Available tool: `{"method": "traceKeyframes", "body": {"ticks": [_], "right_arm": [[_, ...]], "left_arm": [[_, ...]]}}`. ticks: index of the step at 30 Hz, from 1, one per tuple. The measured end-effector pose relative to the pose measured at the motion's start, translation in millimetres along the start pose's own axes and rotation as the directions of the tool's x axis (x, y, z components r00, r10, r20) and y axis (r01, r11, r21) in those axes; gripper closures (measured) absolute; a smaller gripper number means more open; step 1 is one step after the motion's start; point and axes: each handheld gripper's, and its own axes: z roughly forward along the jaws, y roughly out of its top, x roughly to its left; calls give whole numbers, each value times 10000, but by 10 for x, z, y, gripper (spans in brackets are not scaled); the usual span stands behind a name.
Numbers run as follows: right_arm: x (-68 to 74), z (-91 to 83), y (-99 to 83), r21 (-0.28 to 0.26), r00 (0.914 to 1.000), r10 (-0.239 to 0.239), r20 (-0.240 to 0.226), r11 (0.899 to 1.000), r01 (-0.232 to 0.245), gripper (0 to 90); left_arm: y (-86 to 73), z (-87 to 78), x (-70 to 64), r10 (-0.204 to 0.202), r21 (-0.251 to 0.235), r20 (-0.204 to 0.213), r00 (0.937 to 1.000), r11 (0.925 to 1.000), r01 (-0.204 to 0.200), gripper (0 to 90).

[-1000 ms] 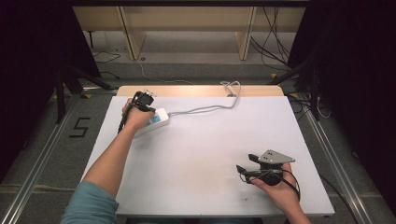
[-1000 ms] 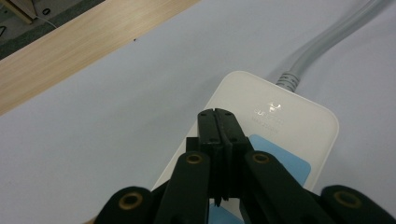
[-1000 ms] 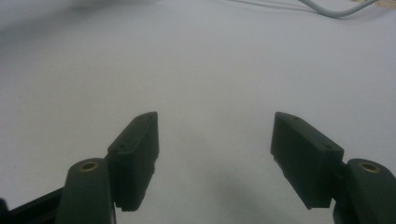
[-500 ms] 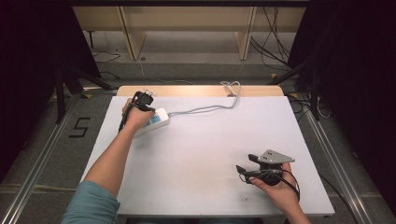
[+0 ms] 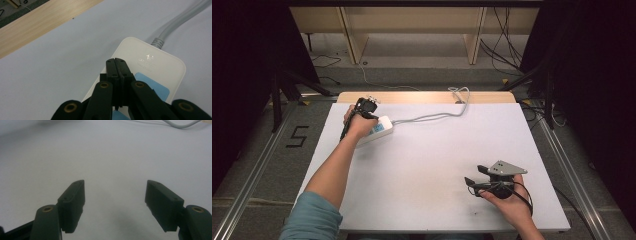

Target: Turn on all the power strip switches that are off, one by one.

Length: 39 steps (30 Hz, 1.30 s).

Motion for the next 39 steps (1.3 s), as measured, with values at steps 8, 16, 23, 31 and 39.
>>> {"method": "traceKeyframes", "body": {"ticks": [8, 16, 23, 31, 39], "right_arm": [[3, 2, 0, 18, 10000, 14, 24, 10000, -14, 333], [-15, -5, 2, -72, 10000, 37, 88, 10000, -36, 333], [-15, -8, 1, -65, 9999, 51, 124, 10000, -51, 333], [-21, -5, -3, -57, 9999, 59, 110, 10000, -59, 332], [-17, -3, -4, -21, 9999, 52, 104, 10000, -52, 331]], "left_arm": [[6, 7, -20, 23, 54, -159, 9999, 10000, -22, 900], [-39, -29, 71, -551, 42, 89, 9984, 9985, 551, 898], [-5, -90, 53, -395, -201, 49, 9992, 9990, 396, 898], [-19, -123, 59, -358, -208, 79, 9993, 9991, 360, 898], [-16, -165, 67, -289, -249, 41, 9996, 9993, 290, 898]]}}
